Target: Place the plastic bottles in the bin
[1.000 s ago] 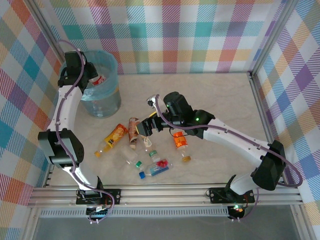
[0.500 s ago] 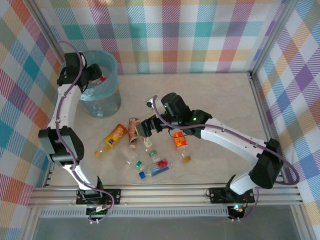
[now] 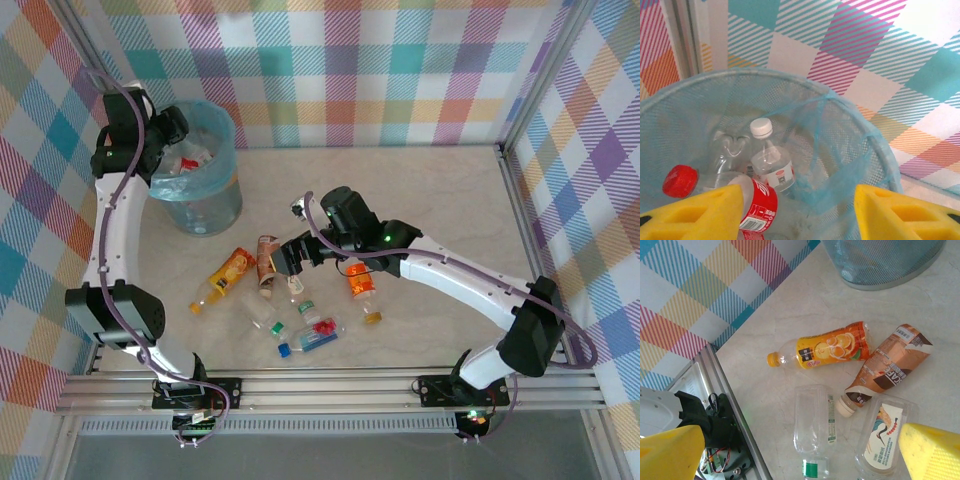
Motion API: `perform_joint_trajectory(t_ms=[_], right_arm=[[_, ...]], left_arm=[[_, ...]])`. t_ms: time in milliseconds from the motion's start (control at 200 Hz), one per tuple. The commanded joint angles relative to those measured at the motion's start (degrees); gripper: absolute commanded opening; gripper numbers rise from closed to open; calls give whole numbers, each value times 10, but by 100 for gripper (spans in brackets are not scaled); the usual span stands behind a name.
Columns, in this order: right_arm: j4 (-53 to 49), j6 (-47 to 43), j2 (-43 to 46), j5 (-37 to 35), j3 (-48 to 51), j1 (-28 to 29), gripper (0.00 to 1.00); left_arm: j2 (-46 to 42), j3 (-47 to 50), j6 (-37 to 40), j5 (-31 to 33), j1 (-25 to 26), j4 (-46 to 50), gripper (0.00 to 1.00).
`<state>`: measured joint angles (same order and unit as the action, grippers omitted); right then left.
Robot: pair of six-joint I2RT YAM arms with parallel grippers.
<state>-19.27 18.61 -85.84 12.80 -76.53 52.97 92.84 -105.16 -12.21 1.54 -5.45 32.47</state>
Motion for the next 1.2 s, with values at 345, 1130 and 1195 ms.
perform_joint_trajectory(t_ms=[345, 1130, 1195], right_arm=[[-153, -24, 60, -145, 49, -14, 100], [-120, -14, 17, -185, 253, -83, 94], [-110, -15, 2, -189, 254, -85, 91]], left_arm=[[-125, 60, -30, -35, 39, 24, 57], [-299, 346, 41, -31, 302, 21, 67], [-305, 354, 38, -38, 301, 22, 67]])
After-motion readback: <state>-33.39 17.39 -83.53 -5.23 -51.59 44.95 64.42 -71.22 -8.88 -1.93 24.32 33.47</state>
